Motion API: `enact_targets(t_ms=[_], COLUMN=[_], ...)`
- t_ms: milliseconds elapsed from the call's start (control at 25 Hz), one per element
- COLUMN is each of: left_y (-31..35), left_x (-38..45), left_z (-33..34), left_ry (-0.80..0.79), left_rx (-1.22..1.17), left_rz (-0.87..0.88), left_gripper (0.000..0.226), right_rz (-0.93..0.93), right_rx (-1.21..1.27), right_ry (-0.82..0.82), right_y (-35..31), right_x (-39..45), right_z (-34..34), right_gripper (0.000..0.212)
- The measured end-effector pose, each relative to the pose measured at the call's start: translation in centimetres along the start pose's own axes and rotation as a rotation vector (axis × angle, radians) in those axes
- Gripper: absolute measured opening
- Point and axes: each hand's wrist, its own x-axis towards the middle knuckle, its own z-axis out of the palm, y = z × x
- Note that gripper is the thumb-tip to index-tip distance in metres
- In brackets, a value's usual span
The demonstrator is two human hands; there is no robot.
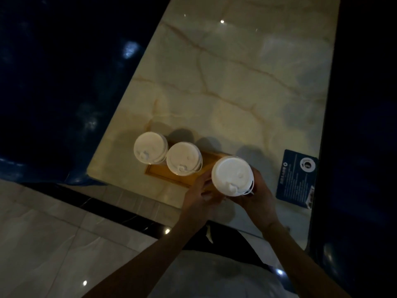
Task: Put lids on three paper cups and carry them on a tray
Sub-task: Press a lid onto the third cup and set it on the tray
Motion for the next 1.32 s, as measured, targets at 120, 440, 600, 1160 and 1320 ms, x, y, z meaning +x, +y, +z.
enact_targets(t_ms=[120,440,600,1160,1320], left_y=[-1.5,-2.3,-2.8,-3.1,-2.9], left_x=[-0.1,0.9,1.3,2.1,2.1], left_z=[-0.2,-0.7,-1.0,-1.7,-1.7], left_ry=[0.015,0.032,0.036,-0.011,-0.022], left_rx=[0.065,0.147,0.143,0.091,0.078], left_rz=[-0.001,0.006,-0.026,-0.091,-0.061], left_gripper=[0.072,0.067,0.069,0.063,0.063], right_rz=[0.023,0.098,0.111,0.133,0.139], right_rx=[-0.002,0.008,-0.001,-0.007,-0.007], right_ry=[-0.007,-0.026,-0.043,-0.022,-0.028], right_y=[0.4,1.6,2.0,2.2,2.6], right_x=[0.1,1.1,1.5,1.7,1.7], right_z=[0.8,2.5,3.2,4.1,4.1], right_gripper=[0.085,0.089,0.089,0.097,0.094])
